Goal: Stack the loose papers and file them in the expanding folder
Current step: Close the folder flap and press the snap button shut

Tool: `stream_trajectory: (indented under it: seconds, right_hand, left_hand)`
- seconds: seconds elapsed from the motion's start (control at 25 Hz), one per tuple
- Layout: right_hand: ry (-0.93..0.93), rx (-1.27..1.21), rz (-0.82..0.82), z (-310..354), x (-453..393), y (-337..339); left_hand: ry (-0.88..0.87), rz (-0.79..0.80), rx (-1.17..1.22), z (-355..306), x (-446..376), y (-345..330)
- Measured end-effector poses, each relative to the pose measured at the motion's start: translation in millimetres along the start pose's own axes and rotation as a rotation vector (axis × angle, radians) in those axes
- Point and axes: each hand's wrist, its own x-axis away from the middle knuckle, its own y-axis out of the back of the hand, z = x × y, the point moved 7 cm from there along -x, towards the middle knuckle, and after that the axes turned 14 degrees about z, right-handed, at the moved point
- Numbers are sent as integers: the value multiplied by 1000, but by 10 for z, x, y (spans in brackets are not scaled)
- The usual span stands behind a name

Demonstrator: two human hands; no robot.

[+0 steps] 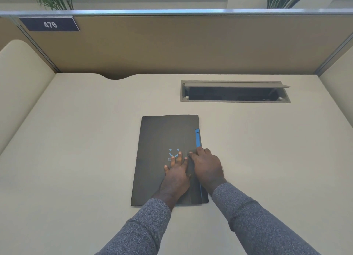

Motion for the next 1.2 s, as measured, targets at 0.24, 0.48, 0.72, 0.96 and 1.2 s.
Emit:
stream_trajectory:
  seconds: [0.24, 0.48, 0.72, 0.96, 1.2]
  right_hand:
    - [-206, -521, -32, -293, 415, -121]
    - [-336, -578, 71, -159, 777, -236]
    - [-366, -838, 138, -39, 706, -335]
    - [-342, -1058, 141, 135, 588, -247]
    - [-272, -1123, 156, 477, 206, -142]
  left_hand:
    - [60, -298, 247, 456, 429, 286]
    - [428, -403, 241, 1175, 938, 326]
    - [395, -365, 515, 1429, 923, 266]
    - [380, -370, 604, 1658, 873, 491]
    - [393, -435, 666, 1930, 815, 823]
